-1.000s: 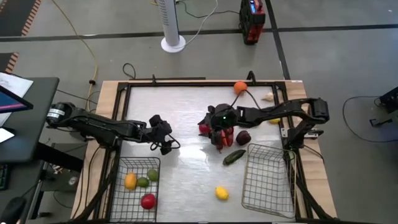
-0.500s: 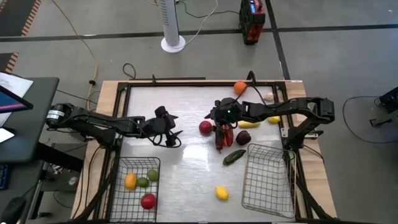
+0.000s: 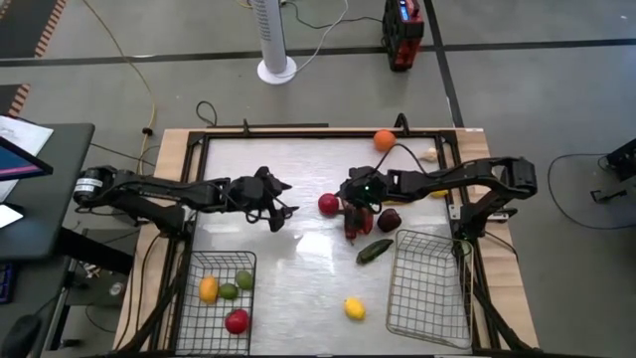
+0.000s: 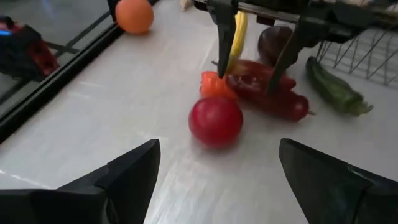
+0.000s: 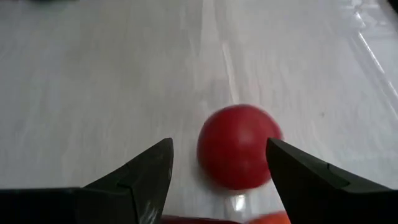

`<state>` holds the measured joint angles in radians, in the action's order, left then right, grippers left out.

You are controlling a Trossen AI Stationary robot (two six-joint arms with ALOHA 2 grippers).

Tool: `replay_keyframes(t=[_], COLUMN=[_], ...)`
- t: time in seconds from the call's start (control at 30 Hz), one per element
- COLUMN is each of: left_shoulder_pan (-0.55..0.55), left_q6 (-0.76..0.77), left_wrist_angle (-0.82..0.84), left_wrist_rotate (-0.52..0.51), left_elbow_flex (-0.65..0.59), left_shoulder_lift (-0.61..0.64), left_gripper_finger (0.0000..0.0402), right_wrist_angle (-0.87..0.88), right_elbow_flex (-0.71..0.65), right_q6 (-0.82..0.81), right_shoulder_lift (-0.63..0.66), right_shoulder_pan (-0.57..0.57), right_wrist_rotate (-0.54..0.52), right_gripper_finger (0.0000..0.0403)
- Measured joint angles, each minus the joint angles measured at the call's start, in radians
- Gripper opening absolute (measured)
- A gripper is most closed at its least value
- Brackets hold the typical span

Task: Sort produce into baskets
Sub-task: Put the red tomato into the black wire basket

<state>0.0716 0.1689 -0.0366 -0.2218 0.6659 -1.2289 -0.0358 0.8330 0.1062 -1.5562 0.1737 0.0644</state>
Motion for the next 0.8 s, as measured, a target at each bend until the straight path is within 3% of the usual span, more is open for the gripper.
replay_keyframes(t=[0.17, 0.43, 0.8], left_shoulder_pan=[0.001, 0.001, 0.000], left_q6=[0.014, -0.100, -0.191], left_wrist_angle=[0.017, 0.117, 0.159], left_wrist_rotate=[0.027, 0.043, 0.192], left_elbow_flex=[0.046, 0.217, 0.415], left_shoulder_lift=[-0.029, -0.236, -0.426], left_gripper_finger=[0.0318, 0.0318, 0.0318], right_wrist_angle=[-0.037, -0.264, -0.284], right_elbow_flex=[-0.046, -0.250, -0.318], right_q6=[0.015, -0.031, -0.053], right_shoulder_lift=[0.081, 0.233, 0.303], right_shoulder_pan=[0.046, 0.111, 0.048], right_wrist_rotate=[-0.042, -0.013, -0.058], right_gripper_finger=[0.0285, 0.0285, 0.0285])
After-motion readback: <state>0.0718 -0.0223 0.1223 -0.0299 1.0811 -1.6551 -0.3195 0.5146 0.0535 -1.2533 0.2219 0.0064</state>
